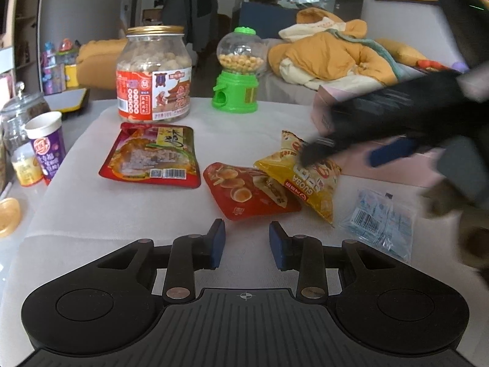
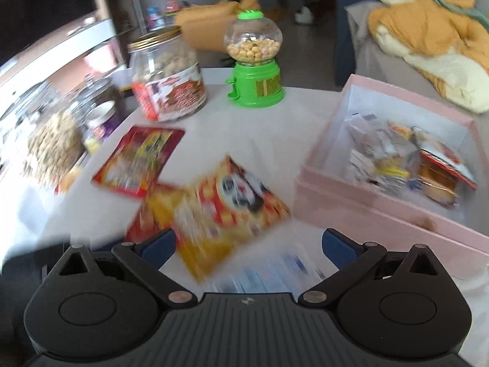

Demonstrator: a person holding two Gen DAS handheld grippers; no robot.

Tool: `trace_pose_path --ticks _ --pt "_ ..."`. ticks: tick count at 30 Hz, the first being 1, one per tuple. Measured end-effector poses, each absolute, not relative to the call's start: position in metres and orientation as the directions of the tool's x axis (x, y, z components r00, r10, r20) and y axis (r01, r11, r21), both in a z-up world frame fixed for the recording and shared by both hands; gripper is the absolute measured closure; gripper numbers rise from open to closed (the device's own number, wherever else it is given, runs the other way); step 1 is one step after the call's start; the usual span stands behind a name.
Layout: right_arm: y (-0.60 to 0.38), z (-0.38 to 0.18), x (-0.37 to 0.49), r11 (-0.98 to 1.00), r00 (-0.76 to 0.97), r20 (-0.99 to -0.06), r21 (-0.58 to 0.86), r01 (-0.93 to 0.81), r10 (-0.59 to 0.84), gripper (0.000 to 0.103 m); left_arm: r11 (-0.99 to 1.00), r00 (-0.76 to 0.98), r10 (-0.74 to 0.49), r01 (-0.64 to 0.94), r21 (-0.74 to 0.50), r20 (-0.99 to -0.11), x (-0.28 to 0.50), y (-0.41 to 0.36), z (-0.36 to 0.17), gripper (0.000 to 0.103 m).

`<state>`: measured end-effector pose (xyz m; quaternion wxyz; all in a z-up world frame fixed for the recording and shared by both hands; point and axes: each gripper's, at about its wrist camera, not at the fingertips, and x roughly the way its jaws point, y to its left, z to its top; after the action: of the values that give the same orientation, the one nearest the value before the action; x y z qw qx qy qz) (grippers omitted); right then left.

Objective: Organize snacks

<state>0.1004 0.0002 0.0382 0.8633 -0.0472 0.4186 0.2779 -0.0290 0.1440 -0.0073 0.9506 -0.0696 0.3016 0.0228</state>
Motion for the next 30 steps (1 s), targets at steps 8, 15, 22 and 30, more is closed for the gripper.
trace_pose_path --ticks 8,15,22,30 --pt "0.07 0.022 0.124 0.863 0.543 -0.766 0.03 -0.504 0.344 0.033 0.984 0.82 -0.015 -0.088 -0.152 -0.572 -0.031 0.147 -0.008 0.066" --pt "0.033 0.037 0.105 0.822 0.497 -0.776 0.047 -0.567 0.387 0.061 0.982 0.821 -0.022 -0.089 -0.166 -0.57 -0.031 0.149 -0.008 0.066" --pt "-0.01 0.032 0.071 0.793 0.525 -0.764 -0.028 -0.609 0.376 0.063 0.983 0.821 -0.018 -0.09 -0.161 -0.571 -0.031 0.149 -0.008 0.066" --pt "-0.056 0.021 0.041 0.758 0.546 -0.746 -0.086 -0.647 0.382 0.033 0.98 0.822 -0.024 -0.094 -0.178 -0.569 -0.032 0.151 -0.008 0.066"
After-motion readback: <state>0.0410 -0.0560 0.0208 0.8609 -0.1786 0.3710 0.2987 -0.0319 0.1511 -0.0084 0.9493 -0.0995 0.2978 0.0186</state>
